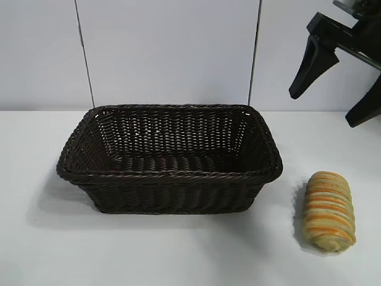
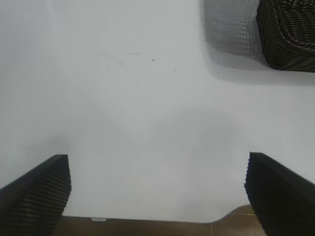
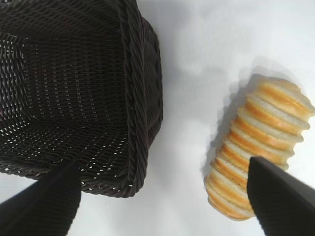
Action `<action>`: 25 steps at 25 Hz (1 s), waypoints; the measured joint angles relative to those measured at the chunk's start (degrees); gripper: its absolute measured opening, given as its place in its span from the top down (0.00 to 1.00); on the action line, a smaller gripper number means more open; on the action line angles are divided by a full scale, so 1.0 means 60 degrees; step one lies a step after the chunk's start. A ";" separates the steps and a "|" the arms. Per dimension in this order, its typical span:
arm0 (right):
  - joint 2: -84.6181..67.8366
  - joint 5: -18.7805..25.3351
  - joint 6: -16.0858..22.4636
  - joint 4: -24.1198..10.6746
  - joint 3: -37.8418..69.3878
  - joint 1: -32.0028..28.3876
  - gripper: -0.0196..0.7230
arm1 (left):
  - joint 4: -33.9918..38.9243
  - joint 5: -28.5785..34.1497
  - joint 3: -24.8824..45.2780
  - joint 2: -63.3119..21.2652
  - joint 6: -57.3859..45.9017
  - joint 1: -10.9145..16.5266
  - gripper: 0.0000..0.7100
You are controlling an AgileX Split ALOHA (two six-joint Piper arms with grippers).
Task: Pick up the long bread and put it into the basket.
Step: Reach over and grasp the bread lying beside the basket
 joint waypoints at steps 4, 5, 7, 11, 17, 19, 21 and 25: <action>0.0000 0.0000 0.0000 0.0000 0.0000 0.0000 0.10 | 0.0000 0.0000 0.0000 -0.0986 0.0000 0.0000 0.02; 0.0000 0.0000 0.0000 0.0000 0.0000 0.0000 0.10 | 0.0000 0.0000 0.0000 -0.1156 0.0000 0.0000 0.02; 0.0000 0.0000 0.0000 0.0000 0.0000 0.0000 0.10 | 0.0000 0.0010 0.0000 -0.1233 0.0000 0.0000 0.02; -0.0060 0.0041 0.0000 -0.0201 0.0000 0.0000 0.10 | 0.0000 -0.0116 0.0129 -0.1233 0.0003 0.0000 0.02; -0.0635 0.0551 0.0451 -0.1334 0.0000 0.0000 0.10 | -0.0008 -0.0358 0.0298 -0.1233 0.0003 0.0000 0.02; -0.0855 0.0672 0.0774 -0.1871 0.0000 0.0000 0.10 | -0.0008 -0.0359 0.0298 -0.1233 0.0011 0.0000 0.02; -0.1046 0.0742 0.1097 -0.2502 0.0000 0.0000 0.10 | -0.0008 -0.0367 0.0298 -0.1233 0.0011 0.0000 0.02; -0.1089 0.0655 0.1549 -0.3187 0.0081 0.0000 0.10 | -0.0008 -0.0367 0.0298 -0.1233 0.0011 0.0000 0.02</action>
